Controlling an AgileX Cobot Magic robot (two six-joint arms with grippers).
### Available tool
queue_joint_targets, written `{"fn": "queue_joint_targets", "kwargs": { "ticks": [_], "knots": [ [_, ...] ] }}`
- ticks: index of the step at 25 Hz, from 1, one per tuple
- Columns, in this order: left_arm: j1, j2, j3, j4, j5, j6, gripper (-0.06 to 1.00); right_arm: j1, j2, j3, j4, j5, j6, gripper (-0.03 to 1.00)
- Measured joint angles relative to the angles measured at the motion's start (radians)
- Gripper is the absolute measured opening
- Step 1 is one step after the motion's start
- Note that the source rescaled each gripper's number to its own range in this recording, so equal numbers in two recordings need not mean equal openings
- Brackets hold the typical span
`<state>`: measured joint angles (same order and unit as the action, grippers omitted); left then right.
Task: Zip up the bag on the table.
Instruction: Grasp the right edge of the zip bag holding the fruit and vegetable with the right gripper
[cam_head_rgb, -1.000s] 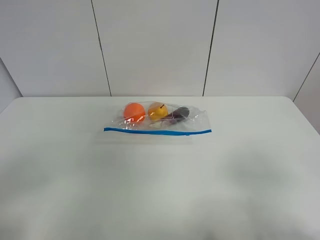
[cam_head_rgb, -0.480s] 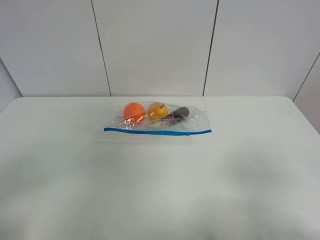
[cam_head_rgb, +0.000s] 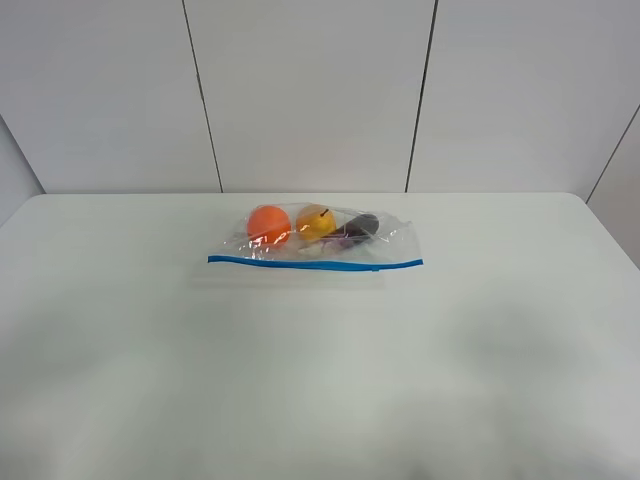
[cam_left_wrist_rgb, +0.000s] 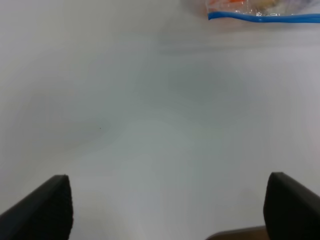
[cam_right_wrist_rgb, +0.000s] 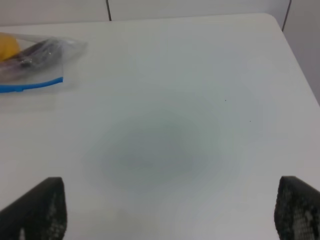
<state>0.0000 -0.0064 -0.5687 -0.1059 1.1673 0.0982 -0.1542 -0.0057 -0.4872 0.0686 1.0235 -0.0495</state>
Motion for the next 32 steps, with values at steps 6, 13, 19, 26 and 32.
{"fn": "queue_joint_targets", "kwargs": {
  "ticks": [6,13,19,26,32],
  "knots": [
    [0.0,0.0,0.0,0.001,0.0,0.0,1.0,0.0,0.0,0.0,0.016,0.0,0.0,1.0],
    [0.0,0.0,0.0,0.001,0.0,0.0,1.0,0.0,0.0,-0.005,0.031,-0.01,0.001,1.0],
    [0.0,0.0,0.0,0.001,0.0,0.0,1.0,0.0,0.113,-0.061,0.061,-0.226,0.118,0.97],
    [0.0,0.0,0.0,0.001,0.0,0.0,1.0,0.0,0.62,-0.169,0.288,-0.305,0.07,0.95],
    [0.0,0.0,0.0,0.001,0.0,0.0,1.0,0.0,1.027,-0.305,0.527,-0.304,-0.094,0.95]
  ]
}}
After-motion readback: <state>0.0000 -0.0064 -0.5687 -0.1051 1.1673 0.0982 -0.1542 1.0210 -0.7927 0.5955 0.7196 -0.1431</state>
